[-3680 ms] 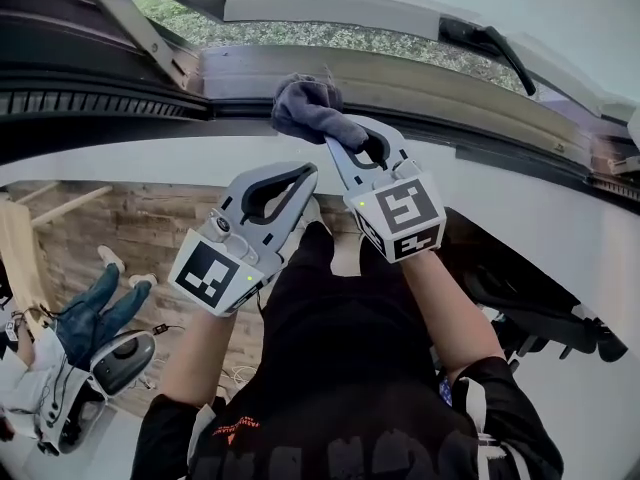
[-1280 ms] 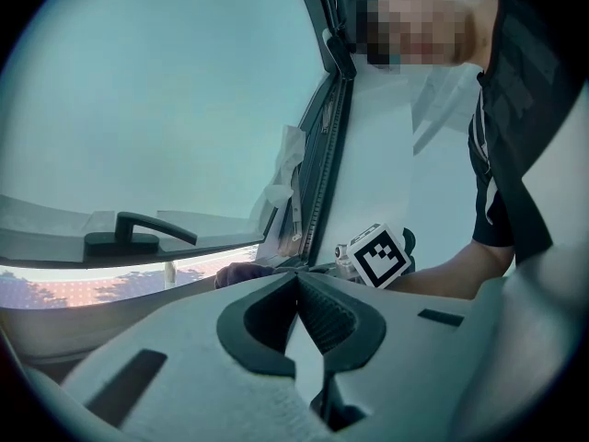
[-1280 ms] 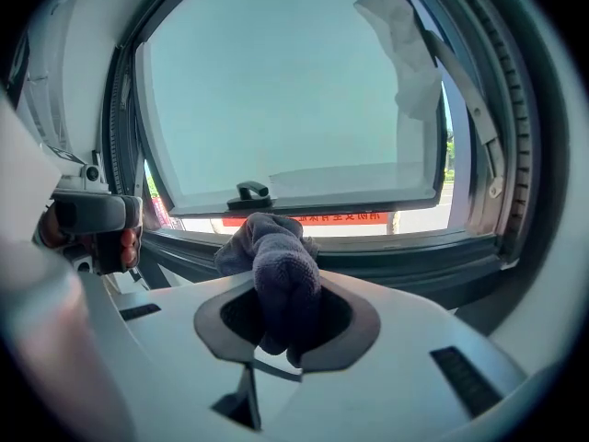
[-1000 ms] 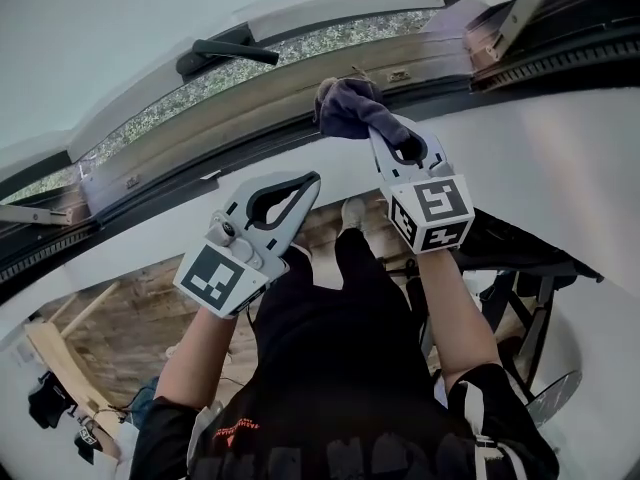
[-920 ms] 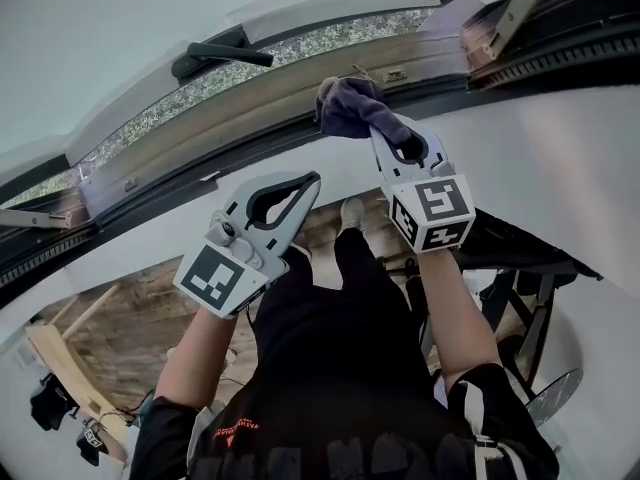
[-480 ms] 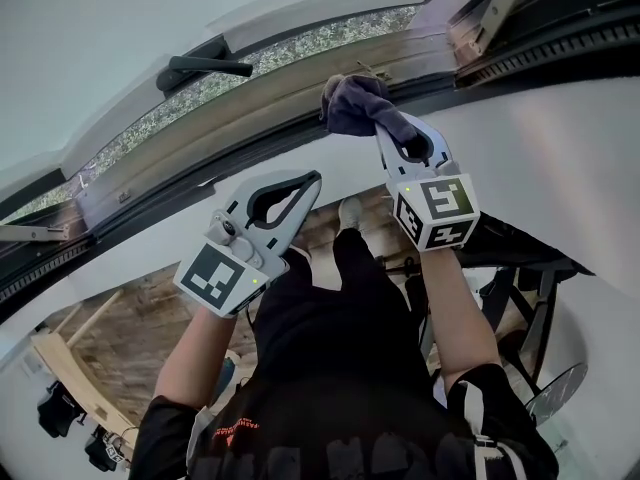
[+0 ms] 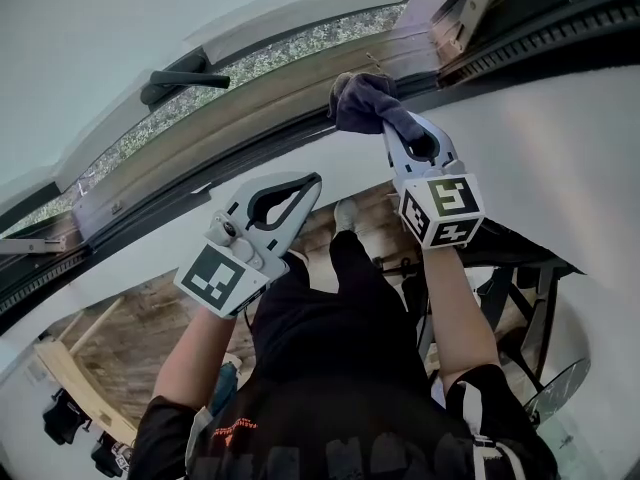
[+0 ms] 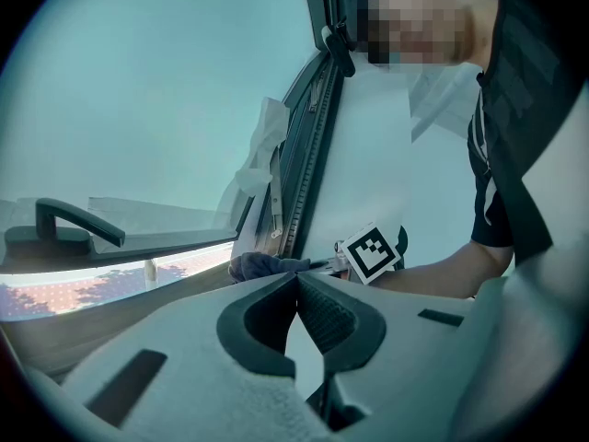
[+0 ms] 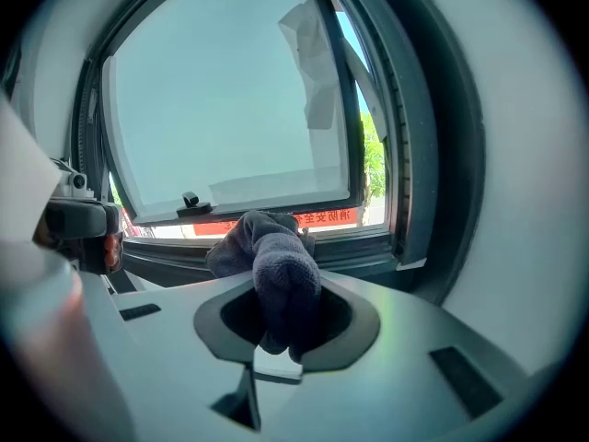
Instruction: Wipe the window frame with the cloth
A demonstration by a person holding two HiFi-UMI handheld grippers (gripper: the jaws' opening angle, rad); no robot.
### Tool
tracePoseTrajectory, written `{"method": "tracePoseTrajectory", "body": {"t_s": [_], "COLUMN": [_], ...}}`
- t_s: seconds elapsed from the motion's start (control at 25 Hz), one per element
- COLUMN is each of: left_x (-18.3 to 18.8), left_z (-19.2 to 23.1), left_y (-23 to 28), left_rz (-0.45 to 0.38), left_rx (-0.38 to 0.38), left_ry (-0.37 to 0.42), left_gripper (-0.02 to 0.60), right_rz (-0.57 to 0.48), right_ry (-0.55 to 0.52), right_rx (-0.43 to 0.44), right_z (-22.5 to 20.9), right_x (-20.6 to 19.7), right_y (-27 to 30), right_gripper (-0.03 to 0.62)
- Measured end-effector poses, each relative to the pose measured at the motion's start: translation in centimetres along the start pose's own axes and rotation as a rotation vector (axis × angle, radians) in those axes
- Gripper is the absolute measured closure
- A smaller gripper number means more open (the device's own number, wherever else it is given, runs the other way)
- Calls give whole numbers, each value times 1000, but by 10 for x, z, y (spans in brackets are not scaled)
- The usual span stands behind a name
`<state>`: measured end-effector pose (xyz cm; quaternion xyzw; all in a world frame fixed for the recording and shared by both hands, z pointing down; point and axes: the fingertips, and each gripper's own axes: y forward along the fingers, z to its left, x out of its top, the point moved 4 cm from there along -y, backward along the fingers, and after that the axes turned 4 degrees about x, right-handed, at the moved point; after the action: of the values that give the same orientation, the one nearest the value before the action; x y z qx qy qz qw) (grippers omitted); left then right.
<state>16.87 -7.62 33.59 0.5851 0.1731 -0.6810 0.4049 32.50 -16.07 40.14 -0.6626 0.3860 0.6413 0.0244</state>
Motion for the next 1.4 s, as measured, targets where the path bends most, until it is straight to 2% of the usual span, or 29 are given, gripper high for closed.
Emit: {"method": "tracePoseTrajectory", "body": {"t_s": [0.2,0.4,0.52,1.04,1.4], "left_x": [1,3,2,3,6], "left_z": [-4,-4,-5,-4,-5], "left_y": [12,21,25,37,28], "left_rz": [18,9,29,25,7], "left_rx": [-13,-27,-30,-43,-42], "left_ry": [-19,3,-11,-13,-17], "left_gripper": [561,561,561,561,561], "right_rz": [-5,-12,-13,-18,-37], "right_ry": [7,17,21,42,58], "right_rx": [-23,-42,-54,-116,-144], "right_z": [-16,-29,-38,-67,-61], "right_x": [1,1,1,2,6], "right_y": [-5,-7,-8,-15,-24], "right_gripper": [528,529,529,528,530]}}
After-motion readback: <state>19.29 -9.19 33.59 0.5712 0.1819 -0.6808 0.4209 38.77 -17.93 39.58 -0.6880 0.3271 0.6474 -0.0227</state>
